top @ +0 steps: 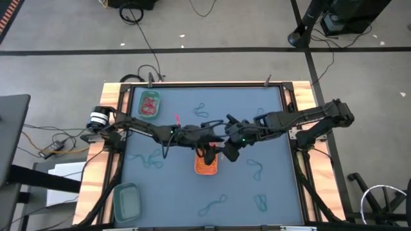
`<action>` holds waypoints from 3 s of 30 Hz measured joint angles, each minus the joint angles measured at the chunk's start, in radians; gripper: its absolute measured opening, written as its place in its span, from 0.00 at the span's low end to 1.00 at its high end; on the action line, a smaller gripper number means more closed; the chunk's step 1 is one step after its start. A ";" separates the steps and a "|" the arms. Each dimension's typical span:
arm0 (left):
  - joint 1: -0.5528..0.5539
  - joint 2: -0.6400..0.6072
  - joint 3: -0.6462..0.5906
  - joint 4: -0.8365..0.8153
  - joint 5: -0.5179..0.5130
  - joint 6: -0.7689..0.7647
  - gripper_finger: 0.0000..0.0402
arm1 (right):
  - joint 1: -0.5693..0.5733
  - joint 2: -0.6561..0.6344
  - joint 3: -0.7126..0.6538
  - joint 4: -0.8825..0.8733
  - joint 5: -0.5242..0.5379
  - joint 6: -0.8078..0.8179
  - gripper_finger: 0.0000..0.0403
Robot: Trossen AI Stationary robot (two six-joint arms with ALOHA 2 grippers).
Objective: Sort rubber bands into baskets
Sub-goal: Put the yellow rubber band into the orange bin
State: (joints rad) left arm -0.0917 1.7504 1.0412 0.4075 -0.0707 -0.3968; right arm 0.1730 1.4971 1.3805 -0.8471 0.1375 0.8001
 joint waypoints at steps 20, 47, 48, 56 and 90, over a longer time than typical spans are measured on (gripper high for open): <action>0.005 -0.027 0.000 -0.021 0.084 -0.054 0.01 | 0.000 0.000 0.011 0.038 0.021 -0.011 0.07; -0.273 -0.570 0.001 -1.166 -0.168 -0.501 0.00 | 0.036 0.007 -0.206 -0.011 0.107 0.125 0.34; -0.295 -0.570 0.000 -1.206 -0.168 -0.532 0.00 | 0.036 0.007 -0.212 -0.005 0.103 0.125 0.34; -0.423 -0.566 0.000 -1.273 -0.211 -0.695 0.00 | 0.036 0.007 -0.238 0.022 0.097 0.120 0.34; -0.209 -0.208 0.000 -0.464 -0.249 -0.293 0.00 | 0.036 -0.164 -0.130 0.235 -0.253 -0.175 0.30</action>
State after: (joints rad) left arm -0.3011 1.5428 1.0416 -0.0563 -0.3195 -0.6902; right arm 0.2089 1.3326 1.2508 -0.6125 -0.1154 0.6255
